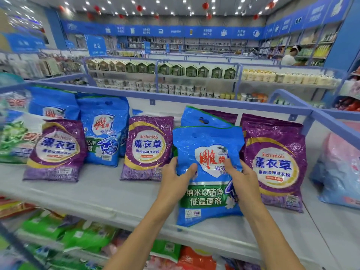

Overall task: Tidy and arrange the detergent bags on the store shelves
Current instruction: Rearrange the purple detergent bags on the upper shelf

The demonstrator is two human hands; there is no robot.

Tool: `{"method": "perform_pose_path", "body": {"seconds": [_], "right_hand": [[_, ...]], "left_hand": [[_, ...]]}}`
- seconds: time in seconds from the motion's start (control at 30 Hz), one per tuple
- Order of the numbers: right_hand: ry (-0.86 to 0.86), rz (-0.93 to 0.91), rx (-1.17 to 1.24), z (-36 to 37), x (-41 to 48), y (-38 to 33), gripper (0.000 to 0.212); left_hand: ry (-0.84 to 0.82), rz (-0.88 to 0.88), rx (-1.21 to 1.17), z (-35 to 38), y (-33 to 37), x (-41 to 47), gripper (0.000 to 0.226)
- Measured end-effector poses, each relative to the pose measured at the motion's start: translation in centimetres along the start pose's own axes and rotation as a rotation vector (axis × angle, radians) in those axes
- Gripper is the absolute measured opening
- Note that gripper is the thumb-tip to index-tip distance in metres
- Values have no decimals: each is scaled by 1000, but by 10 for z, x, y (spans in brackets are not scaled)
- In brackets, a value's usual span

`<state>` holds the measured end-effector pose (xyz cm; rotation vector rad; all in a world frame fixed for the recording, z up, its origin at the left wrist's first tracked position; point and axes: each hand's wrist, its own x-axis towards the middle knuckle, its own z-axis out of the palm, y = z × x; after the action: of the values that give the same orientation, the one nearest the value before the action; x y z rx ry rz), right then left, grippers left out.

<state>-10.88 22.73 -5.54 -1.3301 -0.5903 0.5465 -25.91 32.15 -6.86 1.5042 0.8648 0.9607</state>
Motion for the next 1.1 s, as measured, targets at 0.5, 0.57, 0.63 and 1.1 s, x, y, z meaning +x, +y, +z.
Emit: {"method": "perform_pose_path", "body": {"seconds": [0.5,0.57,0.63,1.1], "right_hand": [[2,-168,157,-5,-37,-29,9],[-15,-215,188,1,-39,-36,7],[-25,-267,227,13,-40,-40,12],[-124,-214,282,212,-58,-26,4]], "left_hand": [[-2,112,-223,-16,27,-27,38],[18,152,-238,-21,40,-32,31],[32,168,-252,-30,50,-35,29],[212,174,-109,-206,32,16,29]]}}
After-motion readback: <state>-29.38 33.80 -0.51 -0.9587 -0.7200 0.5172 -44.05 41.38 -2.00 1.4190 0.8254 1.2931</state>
